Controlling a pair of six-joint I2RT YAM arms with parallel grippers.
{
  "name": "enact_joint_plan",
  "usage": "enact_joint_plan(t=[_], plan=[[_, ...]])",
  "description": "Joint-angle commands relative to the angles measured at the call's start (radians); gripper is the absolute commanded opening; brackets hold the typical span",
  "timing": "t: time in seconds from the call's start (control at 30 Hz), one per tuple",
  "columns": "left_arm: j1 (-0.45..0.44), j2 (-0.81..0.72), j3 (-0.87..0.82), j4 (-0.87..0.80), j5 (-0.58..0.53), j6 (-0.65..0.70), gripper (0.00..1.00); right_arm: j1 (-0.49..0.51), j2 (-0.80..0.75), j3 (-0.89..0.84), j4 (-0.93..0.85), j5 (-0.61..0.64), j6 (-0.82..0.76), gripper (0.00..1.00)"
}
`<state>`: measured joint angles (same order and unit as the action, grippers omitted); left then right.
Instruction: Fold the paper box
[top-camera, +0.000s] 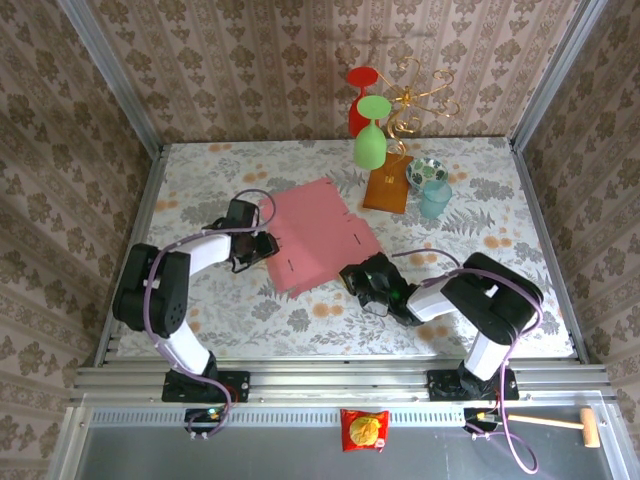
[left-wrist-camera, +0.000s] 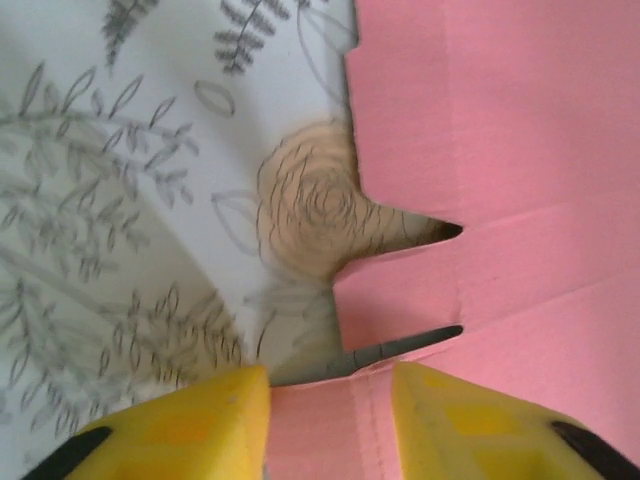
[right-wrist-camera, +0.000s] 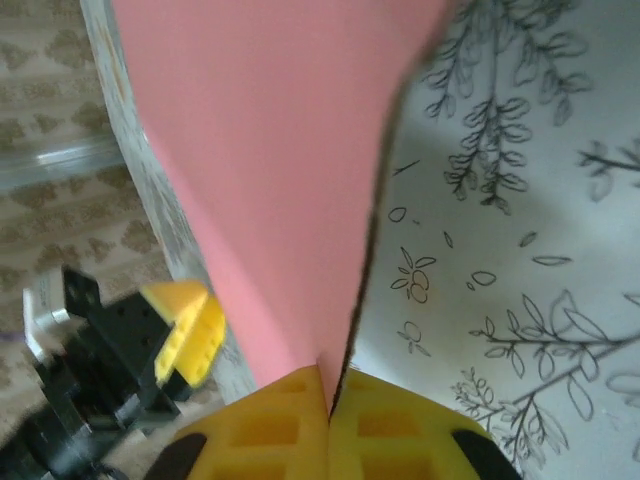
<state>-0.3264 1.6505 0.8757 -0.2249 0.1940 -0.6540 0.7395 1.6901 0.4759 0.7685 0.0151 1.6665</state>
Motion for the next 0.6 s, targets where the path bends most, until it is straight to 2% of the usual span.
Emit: enact_joint_plan(t=[0.0,0.13,0.23,0.4,0.57], plan=[[-0.016,-0.148,0.047,-0.123,-0.078,-0.002,0.43,-0.005,-0.128,0.061,-0.171,0.104,0.016,0.00],[-0.018,-0.281,0.111,-0.214,-0.180,0.017,0.51,-0.022,-0.262,0.179,-0.475,0.108,-0.022,0.00],[0.012,-0.326,0.151,-0.262,-0.198,0.040,0.58,-0.039,-0.348,0.259,-0.631,0.085,-0.053,0.00],[0.138,-0.295,0.195,-0.248,-0.088,0.070,0.60,-0.048,-0.445,0.437,-0.952,0.028,-0.051,0.00],[0.178,-0.197,0.229,-0.177,0.020,0.080,0.60,-0.051,-0.477,0.645,-1.239,-0.011,-0.065,0.00]])
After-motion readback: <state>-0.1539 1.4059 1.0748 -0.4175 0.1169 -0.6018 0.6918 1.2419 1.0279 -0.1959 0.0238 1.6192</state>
